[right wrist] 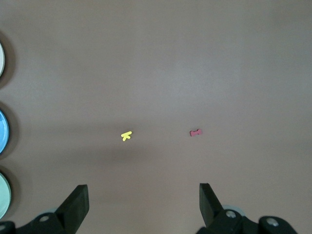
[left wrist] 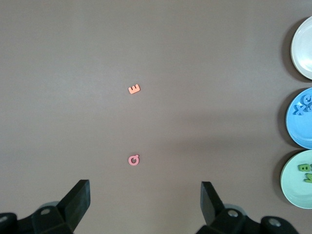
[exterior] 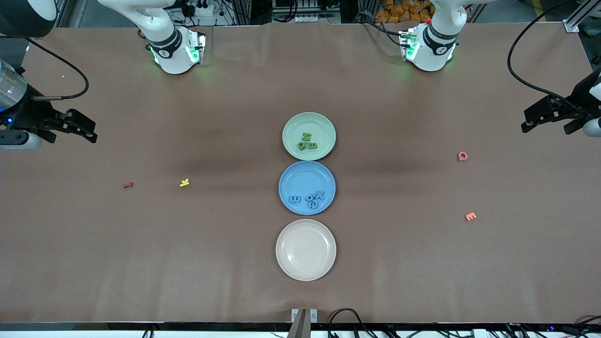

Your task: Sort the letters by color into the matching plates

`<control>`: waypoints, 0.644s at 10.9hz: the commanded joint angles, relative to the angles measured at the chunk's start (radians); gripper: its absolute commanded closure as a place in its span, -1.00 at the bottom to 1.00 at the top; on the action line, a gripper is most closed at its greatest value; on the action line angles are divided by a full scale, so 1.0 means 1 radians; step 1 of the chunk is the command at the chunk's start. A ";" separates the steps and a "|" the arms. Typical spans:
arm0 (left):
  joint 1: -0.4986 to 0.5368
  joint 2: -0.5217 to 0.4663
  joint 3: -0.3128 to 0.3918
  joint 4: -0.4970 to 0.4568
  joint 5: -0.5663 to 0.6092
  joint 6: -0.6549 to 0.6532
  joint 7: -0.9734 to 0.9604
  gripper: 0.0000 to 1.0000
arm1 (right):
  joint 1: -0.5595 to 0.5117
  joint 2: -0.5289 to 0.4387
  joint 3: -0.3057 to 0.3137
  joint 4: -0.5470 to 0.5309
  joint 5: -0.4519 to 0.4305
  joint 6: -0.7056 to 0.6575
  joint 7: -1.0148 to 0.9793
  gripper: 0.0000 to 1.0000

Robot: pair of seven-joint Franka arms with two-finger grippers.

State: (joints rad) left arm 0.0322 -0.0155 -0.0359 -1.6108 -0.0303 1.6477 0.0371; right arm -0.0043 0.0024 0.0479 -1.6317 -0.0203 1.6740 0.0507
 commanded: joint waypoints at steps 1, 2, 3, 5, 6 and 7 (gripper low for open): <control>0.005 0.002 -0.001 0.011 0.001 -0.016 0.007 -1.00 | -0.008 -0.001 0.016 0.016 0.010 -0.007 -0.018 -1.00; 0.005 0.002 -0.001 0.011 0.001 -0.016 0.007 -1.00 | -0.008 0.002 0.016 0.027 0.006 -0.007 -0.018 -1.00; 0.005 0.002 -0.001 0.011 0.001 -0.016 0.007 -1.00 | -0.006 0.013 0.017 0.044 0.005 -0.008 -0.018 -1.00; 0.005 0.002 -0.001 0.011 0.001 -0.016 0.007 -1.00 | -0.003 0.021 0.017 0.061 0.003 -0.014 -0.018 -1.00; 0.005 0.002 -0.001 0.011 0.001 -0.016 0.007 -1.00 | -0.002 0.021 0.017 0.061 0.005 -0.014 -0.018 -1.00; 0.005 0.003 -0.001 0.011 0.001 -0.016 0.007 -1.00 | -0.002 0.021 0.017 0.061 0.005 -0.014 -0.020 -1.00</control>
State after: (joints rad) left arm 0.0322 -0.0154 -0.0358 -1.6108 -0.0303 1.6477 0.0371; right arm -0.0041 0.0070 0.0594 -1.6009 -0.0204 1.6751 0.0463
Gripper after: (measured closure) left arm 0.000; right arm 0.000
